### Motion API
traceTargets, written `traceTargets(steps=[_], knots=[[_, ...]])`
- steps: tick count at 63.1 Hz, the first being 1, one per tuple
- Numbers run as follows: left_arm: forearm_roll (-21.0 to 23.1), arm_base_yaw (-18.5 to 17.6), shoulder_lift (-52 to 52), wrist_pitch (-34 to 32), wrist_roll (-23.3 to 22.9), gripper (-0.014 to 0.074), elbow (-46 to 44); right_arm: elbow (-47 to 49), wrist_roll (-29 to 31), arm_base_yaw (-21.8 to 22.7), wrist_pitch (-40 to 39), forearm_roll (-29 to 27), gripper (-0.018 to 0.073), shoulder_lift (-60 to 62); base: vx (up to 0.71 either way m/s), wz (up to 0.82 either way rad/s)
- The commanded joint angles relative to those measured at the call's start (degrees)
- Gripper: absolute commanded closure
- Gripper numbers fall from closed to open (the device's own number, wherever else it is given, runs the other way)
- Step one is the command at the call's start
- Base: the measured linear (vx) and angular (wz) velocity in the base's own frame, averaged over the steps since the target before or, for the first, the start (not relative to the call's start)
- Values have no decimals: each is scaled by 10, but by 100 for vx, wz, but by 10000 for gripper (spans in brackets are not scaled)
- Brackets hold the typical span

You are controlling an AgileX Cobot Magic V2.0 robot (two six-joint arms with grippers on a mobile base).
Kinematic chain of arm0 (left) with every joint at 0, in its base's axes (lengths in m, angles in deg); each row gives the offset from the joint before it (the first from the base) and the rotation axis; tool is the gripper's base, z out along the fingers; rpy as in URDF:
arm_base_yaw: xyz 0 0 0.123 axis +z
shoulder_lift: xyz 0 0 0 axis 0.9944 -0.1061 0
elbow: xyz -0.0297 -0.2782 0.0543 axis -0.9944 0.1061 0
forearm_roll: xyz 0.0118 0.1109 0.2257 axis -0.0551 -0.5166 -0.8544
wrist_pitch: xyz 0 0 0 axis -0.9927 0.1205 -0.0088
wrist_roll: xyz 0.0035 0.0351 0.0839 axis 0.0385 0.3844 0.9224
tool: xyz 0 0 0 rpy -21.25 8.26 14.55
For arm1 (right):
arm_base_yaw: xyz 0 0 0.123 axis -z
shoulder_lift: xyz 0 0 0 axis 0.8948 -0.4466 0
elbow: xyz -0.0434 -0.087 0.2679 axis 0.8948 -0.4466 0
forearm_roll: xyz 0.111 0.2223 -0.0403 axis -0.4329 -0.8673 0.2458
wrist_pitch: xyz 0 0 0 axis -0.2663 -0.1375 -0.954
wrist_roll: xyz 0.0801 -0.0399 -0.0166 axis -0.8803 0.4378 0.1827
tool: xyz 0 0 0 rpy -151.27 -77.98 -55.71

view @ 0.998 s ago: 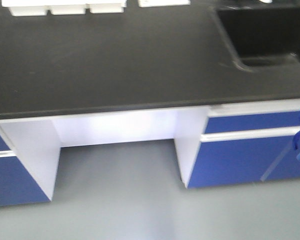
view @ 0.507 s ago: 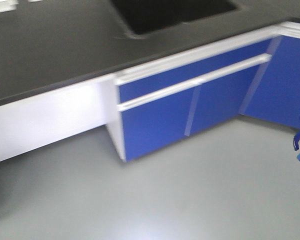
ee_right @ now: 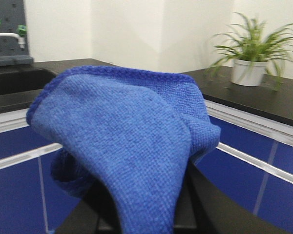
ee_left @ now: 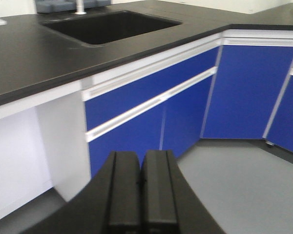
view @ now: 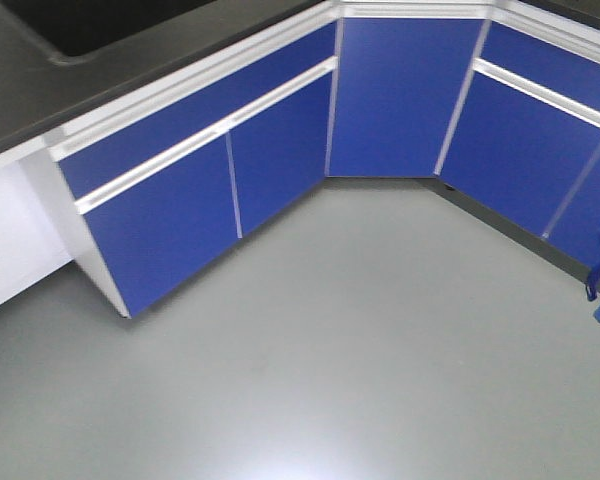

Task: Wipe right workspace with blue cloth
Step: 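Hold the cloth in the right gripper while the base drives to another counter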

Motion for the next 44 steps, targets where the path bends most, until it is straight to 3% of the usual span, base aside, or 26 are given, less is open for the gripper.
traceTargets(steps=[1, 44], knots=[[-1, -3, 9, -45, -5, 602, 17, 17, 4, 1, -53, 0, 559, -8, -18, -50], [-1, -3, 9, -45, -5, 602, 17, 17, 4, 1, -53, 0, 559, -8, -13, -60]])
